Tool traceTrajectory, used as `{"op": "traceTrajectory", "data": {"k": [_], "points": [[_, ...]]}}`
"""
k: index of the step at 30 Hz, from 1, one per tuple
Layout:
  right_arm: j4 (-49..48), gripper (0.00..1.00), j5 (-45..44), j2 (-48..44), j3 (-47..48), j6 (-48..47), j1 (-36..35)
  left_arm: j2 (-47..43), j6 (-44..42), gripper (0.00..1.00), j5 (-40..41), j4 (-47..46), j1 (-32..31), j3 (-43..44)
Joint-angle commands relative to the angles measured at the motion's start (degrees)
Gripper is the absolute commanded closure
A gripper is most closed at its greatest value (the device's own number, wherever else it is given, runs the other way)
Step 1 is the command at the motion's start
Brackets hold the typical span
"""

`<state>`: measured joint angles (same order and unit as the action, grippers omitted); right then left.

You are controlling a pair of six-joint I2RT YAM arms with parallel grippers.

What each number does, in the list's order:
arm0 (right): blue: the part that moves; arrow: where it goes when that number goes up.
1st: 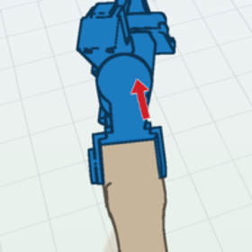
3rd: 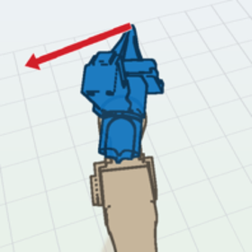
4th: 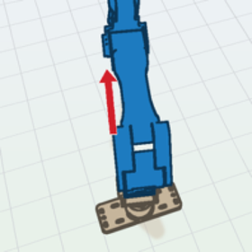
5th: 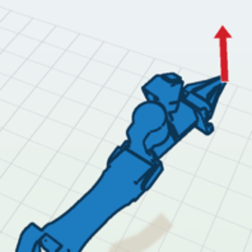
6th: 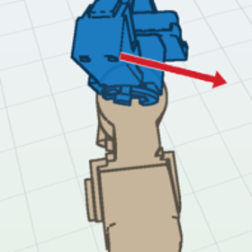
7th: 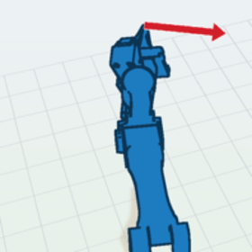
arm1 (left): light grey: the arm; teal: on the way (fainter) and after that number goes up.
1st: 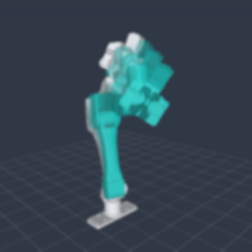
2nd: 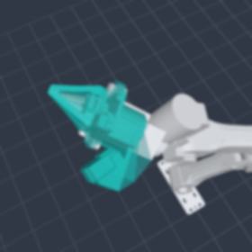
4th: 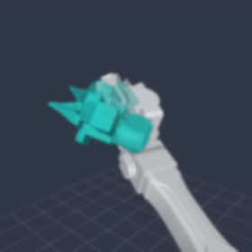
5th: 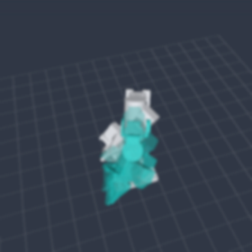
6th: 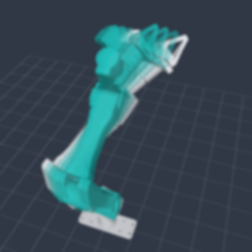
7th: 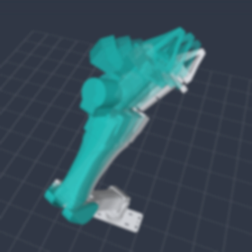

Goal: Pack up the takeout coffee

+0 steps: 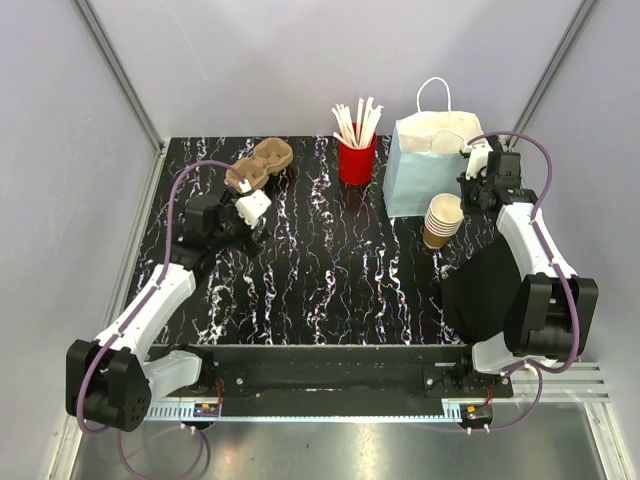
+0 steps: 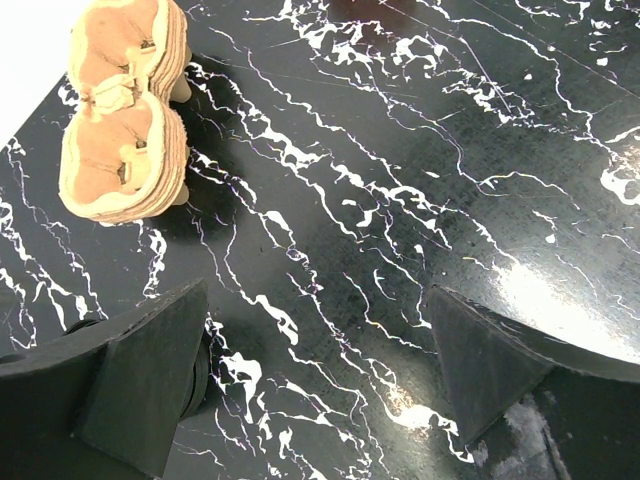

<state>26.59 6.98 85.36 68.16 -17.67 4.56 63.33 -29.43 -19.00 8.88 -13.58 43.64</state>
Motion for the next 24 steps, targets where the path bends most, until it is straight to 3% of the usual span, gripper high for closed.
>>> {"op": "traceTrajectory", "data": {"k": [1,24], "points": [[-1.28,0.93,0.31,-0.90,1.89,0.53,0.10,0.21,0.87,0.01,-2.09,-3.17,0.40,0.13],[2.77,1.00,-0.39,-1.60,8.83,0.80,0.19,1.18,1.22,0.01,-3.32,-2.64,0.58,0.39]]}}
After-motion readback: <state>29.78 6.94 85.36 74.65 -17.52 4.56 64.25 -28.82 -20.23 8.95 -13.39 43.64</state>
